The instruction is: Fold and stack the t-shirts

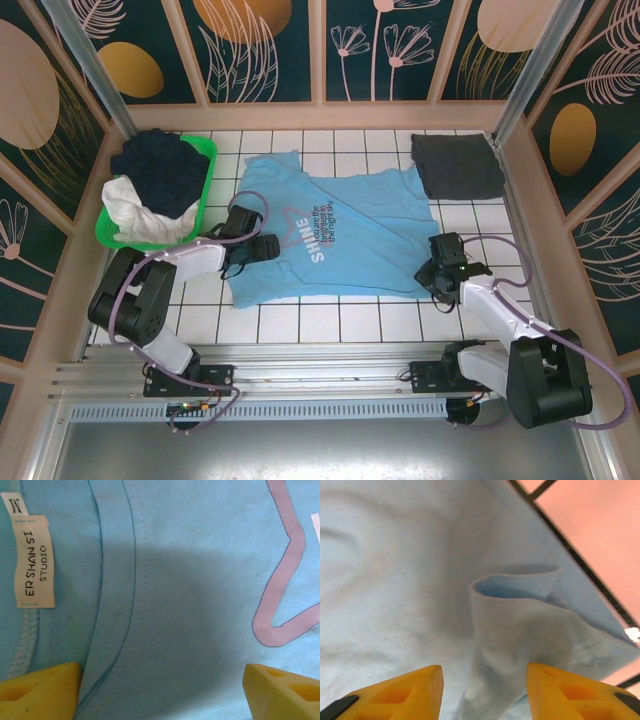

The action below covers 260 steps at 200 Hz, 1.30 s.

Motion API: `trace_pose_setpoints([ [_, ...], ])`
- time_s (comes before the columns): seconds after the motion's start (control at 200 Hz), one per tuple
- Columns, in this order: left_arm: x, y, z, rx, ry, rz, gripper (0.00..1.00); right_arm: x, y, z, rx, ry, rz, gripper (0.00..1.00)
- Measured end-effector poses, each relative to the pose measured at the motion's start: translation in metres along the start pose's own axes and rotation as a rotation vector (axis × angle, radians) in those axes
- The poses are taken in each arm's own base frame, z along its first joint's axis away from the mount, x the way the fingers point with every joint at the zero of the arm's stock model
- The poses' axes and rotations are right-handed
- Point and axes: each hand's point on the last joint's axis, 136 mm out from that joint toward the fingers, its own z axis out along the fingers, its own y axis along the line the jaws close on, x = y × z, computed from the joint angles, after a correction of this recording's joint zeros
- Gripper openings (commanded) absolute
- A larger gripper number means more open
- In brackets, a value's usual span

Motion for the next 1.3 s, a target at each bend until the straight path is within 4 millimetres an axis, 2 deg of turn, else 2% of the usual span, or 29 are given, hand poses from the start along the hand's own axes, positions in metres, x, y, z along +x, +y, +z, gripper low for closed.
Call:
trace_pose_setpoints([
  [0.17, -0.001, 0.005, -0.024, -0.016, -0.072, -0.035, 0.82, -0.014, -0.02, -0.001, 0.067, -0.039, 0.039, 0.48],
  [0.28, 0.003, 0.01, -0.032, -0.039, -0.085, -0.052, 0.8, -0.02, -0.027, -0.001, 0.081, -0.048, 0.048, 0.47],
  [0.485, 0.019, 0.03, -0.042, -0.134, -0.089, -0.1, 0.75, -0.019, -0.022, 0.006, 0.073, -0.017, 0.015, 0.44],
  [0.691, 0.048, 0.054, -0.046, -0.184, -0.08, -0.184, 0.73, -0.02, -0.016, 0.011, 0.052, -0.012, -0.006, 0.41],
  [0.801, 0.061, 0.06, -0.038, -0.203, -0.042, -0.193, 0.63, -0.019, -0.015, 0.015, 0.053, 0.0, -0.02, 0.41],
  [1.061, 0.06, 0.068, -0.036, -0.263, -0.03, -0.19, 0.45, -0.021, -0.011, 0.016, 0.039, -0.006, -0.029, 0.39],
  [1.301, 0.056, 0.055, -0.039, -0.196, -0.036, -0.203, 0.37, -0.022, -0.011, 0.016, 0.034, -0.006, -0.032, 0.36],
])
